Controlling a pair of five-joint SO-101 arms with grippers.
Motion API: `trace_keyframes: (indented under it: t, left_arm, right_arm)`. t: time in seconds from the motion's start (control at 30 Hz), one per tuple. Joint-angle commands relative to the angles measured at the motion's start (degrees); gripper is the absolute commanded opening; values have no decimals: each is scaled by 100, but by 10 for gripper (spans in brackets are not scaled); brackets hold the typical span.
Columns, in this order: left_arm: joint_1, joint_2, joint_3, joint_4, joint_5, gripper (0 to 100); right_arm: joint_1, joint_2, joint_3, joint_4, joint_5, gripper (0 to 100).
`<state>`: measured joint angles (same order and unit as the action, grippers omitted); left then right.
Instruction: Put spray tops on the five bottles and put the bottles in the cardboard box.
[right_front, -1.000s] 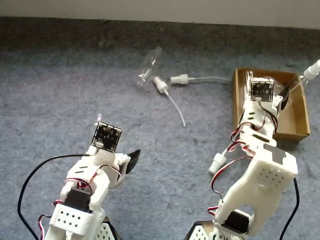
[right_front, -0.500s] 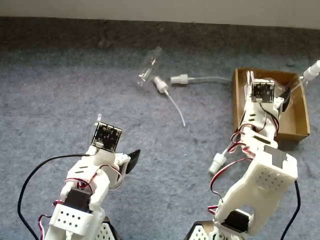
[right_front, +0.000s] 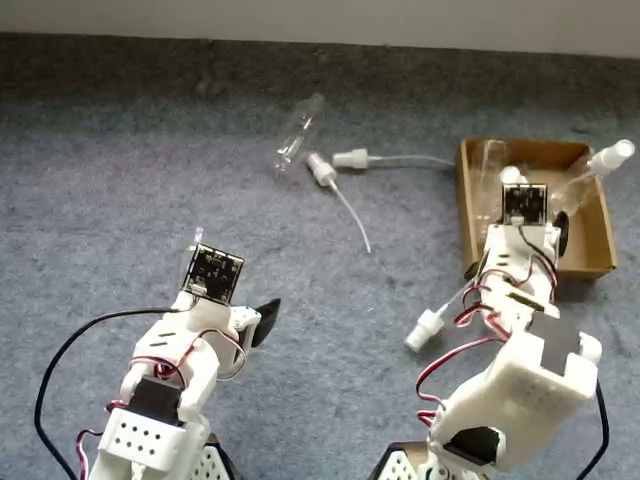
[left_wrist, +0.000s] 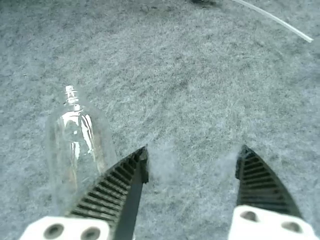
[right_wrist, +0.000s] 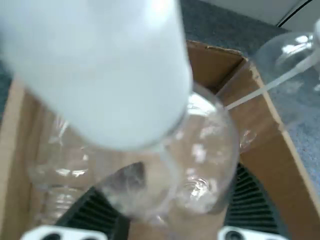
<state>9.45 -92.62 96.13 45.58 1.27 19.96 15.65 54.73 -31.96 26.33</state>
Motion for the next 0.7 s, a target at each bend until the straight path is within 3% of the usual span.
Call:
trace_keyframes:
  t: [0.0, 0.1, 0.23, 0.67]
  left_arm:
    - [4, -48, 57, -141, -44, 249]
    - [4, -48, 57, -141, -44, 249]
    - [4, -48, 57, -141, -44, 249]
    - [4, -48, 57, -141, -44, 249]
  right_arm:
    - [-127, -347, -66, 1297, -615, 193]
    - [-101, -453, -382, 1842, -1081, 193]
    - [-136, -444, -602, 2193, -1134, 193]
    - [-119, -435, -796, 2220, -1134, 220]
